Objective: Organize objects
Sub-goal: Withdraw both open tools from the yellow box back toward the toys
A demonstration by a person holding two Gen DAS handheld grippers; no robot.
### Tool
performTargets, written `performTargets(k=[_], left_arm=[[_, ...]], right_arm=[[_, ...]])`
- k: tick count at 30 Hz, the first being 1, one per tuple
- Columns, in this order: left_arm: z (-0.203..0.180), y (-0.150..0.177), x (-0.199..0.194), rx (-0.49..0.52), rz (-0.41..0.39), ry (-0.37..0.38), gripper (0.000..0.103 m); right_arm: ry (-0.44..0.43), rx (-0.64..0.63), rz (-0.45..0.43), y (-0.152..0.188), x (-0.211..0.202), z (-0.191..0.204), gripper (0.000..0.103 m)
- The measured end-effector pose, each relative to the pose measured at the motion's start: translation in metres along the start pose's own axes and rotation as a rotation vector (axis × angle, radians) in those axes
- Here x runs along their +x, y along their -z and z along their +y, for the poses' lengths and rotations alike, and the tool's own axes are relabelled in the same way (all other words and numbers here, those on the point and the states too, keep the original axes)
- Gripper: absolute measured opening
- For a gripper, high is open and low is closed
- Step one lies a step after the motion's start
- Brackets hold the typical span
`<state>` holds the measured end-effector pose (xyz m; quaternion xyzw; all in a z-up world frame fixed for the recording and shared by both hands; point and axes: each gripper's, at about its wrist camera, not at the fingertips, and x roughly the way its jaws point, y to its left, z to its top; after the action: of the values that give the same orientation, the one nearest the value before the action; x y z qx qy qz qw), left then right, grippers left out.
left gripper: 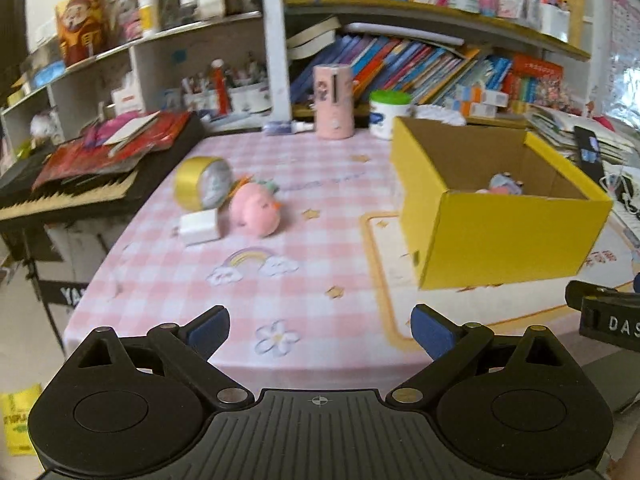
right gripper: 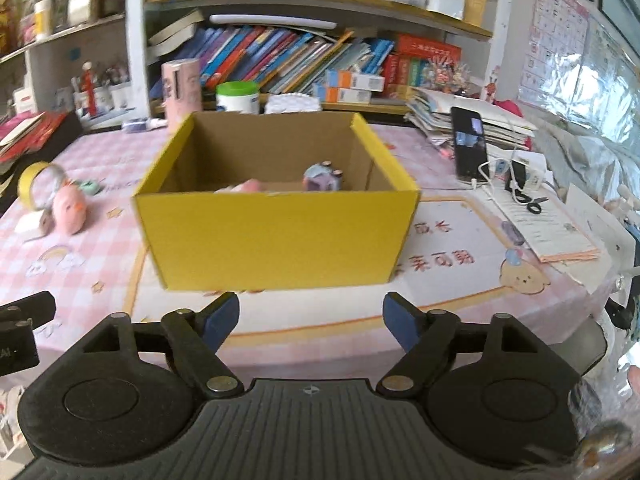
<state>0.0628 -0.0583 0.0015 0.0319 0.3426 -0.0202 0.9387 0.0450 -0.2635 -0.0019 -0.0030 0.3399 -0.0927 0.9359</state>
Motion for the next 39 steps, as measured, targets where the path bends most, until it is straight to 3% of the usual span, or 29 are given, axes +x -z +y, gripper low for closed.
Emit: performTargets(k=[20, 39], left_arm=[[0.071, 0.027, -0.026, -0.041, 0.011, -0.068, 0.099], [0.103, 0.035, -0.033, -0.045, 0.010, -0.079, 0.099]], right_arm=[[-0.126, -0.105, 0.016, 0.022, -0.026, 0.090, 0.086], [-0.160, -0.109, 0.009, 0.026, -0.040, 0.129, 0.089]])
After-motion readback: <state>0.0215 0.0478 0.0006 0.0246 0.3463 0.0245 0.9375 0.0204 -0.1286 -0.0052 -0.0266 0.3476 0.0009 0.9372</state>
